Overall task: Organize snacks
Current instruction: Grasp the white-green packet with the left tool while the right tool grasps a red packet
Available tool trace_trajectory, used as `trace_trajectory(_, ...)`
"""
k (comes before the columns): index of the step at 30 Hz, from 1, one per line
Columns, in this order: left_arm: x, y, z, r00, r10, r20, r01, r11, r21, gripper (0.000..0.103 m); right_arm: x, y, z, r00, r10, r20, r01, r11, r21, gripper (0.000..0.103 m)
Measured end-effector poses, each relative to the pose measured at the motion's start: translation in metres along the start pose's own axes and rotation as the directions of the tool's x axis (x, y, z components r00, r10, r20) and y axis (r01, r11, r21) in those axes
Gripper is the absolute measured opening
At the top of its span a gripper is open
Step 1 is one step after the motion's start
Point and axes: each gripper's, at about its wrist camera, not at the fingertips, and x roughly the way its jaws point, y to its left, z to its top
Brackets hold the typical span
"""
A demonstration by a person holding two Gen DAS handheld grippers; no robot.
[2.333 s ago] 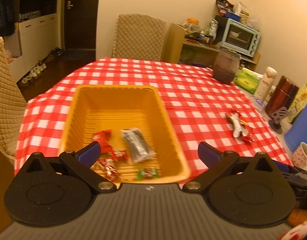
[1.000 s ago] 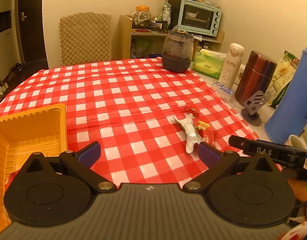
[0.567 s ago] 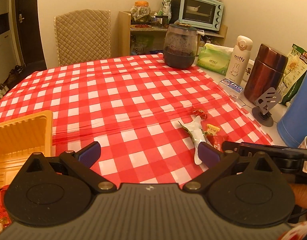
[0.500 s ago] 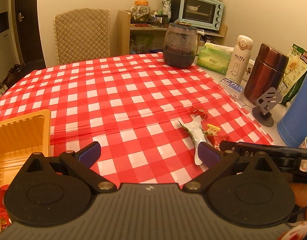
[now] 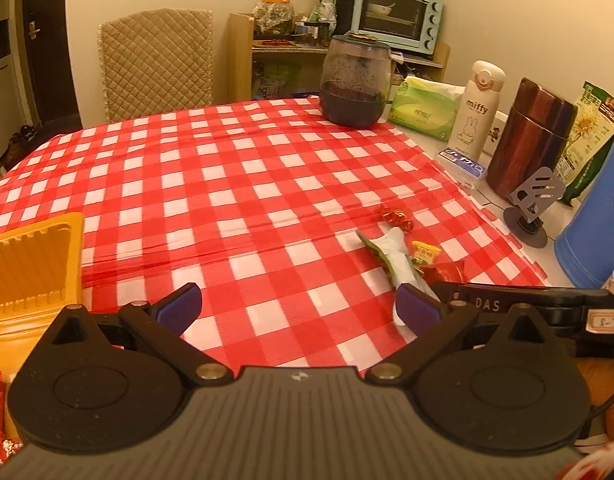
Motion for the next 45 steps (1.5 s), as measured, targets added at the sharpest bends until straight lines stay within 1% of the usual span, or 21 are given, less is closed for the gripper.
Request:
trace_trajectory(7, 0.014, -0.019, 0.003, 0.999, -0.041, -0.003, 0.041, 0.999, 0.026, 0.101, -0.012, -0.018, -0.001, 0.998, -0.056, 0.016, 0.055, 0.998, 0.024, 0.026)
trace_trajectory(12, 0.03, -0.033, 0.006, 0.997, -0.072, -0.015, 0.073, 0.997, 0.03, 0.095, -0.017, -0.028, 0.0, 0.994, -0.106, 0.021, 0.105, 0.994, 0.044, 0.026)
trace_trajectory(16, 0.044, -0.043, 0.008, 0.995, -0.095, -0.02, 0.095, 0.995, 0.032, 0.092, -0.019, -0.032, 0.001, 0.993, -0.115, 0.016, 0.114, 0.992, 0.059, 0.026)
trace_trajectory(19, 0.058, -0.049, 0.009, 0.993, -0.112, -0.027, 0.113, 0.993, 0.022, 0.084, -0.02, -0.036, 0.001, 0.993, -0.12, 0.012, 0.119, 0.99, 0.07, 0.026)
trace_trajectory(23, 0.076, -0.053, 0.007, 0.988, -0.144, -0.047, 0.144, 0.99, -0.005, 0.07, -0.019, -0.041, 0.001, 0.992, -0.129, 0.004, 0.128, 0.988, 0.081, 0.026)
trace_trajectory(24, 0.079, -0.055, 0.006, 0.987, -0.151, -0.052, 0.151, 0.989, -0.006, 0.066, -0.019, -0.041, 0.001, 0.992, -0.128, 0.005, 0.127, 0.988, 0.084, 0.026)
trace_trajectory(27, 0.086, -0.061, 0.004, 0.986, -0.157, -0.049, 0.157, 0.988, 0.005, 0.059, -0.018, -0.042, 0.002, 0.992, -0.128, 0.006, 0.127, 0.988, 0.087, 0.026)
trace_trajectory(28, 0.088, -0.062, 0.004, 0.987, -0.157, -0.047, 0.157, 0.988, 0.009, 0.057, -0.018, -0.042, 0.002, 0.992, -0.128, 0.006, 0.127, 0.988, 0.087, 0.026)
trace_trajectory(30, 0.093, -0.067, 0.002, 0.988, -0.151, -0.044, 0.152, 0.988, 0.03, 0.051, -0.017, -0.041, 0.002, 0.992, -0.128, 0.007, 0.127, 0.988, 0.084, 0.026)
trace_trajectory(32, 0.096, -0.07, 0.001, 0.989, -0.143, -0.04, 0.144, 0.988, 0.048, 0.047, -0.016, -0.04, 0.003, 0.992, -0.126, 0.007, 0.125, 0.989, 0.083, 0.026)
trace_trajectory(35, 0.101, -0.072, -0.001, 0.992, -0.124, -0.036, 0.127, 0.99, 0.066, 0.037, -0.016, -0.039, 0.003, 0.992, -0.125, 0.008, 0.124, 0.989, 0.08, 0.026)
trace_trajectory(39, 0.103, -0.075, -0.001, 0.992, -0.123, -0.035, 0.126, 0.987, 0.099, 0.029, -0.015, -0.039, 0.003, 0.992, -0.124, 0.009, 0.123, 0.989, 0.078, 0.026)
trace_trajectory(42, 0.103, -0.077, -0.001, 0.991, -0.129, -0.047, 0.134, 0.984, 0.114, 0.026, -0.015, -0.038, 0.003, 0.992, -0.123, 0.009, 0.122, 0.99, 0.075, 0.026)
trace_trajectory(45, 0.1, -0.078, -0.004, 0.991, -0.123, -0.05, 0.129, 0.982, 0.141, 0.026, -0.014, -0.037, 0.004, 0.993, -0.121, 0.008, 0.12, 0.99, 0.072, 0.026)
